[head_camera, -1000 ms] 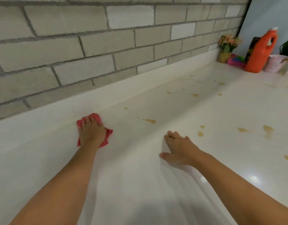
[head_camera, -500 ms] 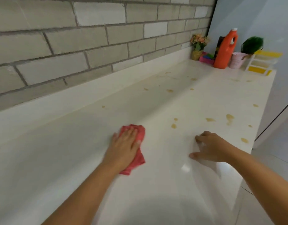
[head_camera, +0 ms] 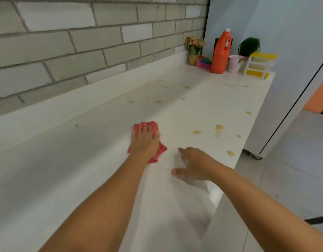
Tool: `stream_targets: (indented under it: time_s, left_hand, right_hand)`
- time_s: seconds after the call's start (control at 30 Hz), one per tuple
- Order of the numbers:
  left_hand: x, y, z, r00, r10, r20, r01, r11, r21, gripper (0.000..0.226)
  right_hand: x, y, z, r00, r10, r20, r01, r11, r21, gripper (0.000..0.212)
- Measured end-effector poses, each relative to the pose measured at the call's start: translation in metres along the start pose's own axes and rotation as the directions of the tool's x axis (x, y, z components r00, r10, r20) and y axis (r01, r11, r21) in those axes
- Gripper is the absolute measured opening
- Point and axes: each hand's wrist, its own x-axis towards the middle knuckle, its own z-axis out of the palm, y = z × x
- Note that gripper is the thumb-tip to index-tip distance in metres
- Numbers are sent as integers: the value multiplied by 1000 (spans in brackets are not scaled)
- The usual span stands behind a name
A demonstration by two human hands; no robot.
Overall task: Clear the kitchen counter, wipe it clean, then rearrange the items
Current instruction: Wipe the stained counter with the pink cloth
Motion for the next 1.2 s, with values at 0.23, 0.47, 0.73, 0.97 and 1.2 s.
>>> stream_targets:
  time_s: [0.23, 0.47, 0.73, 0.97, 1.2]
  left_hand:
    - [-115, 18, 0, 937, 350, 24, -342, 927, -156, 62]
    - [-29, -81, -3, 931, -357, -77, 353, 933, -67, 52]
    - [54, 65, 23, 984, -172, -49, 168, 984, -63, 59]
    - [-55, 175, 20, 927, 375, 24, -369, 920, -136, 53]
    - [-18, 96, 7, 995, -104, 8, 104, 985, -137, 59]
  right_hand:
    - [11, 60, -50, 943, 110, -313, -29, 967, 254, 28]
    - [45, 176, -76, 896, 392, -211, -339, 908, 247, 40]
    - [55, 202, -82, 930, 323, -179, -314, 946, 75, 66]
    - [51, 213, -89, 936, 307, -172, -278, 945, 170, 71]
    - [46, 222, -92, 960, 232, -160, -191, 953, 234, 66]
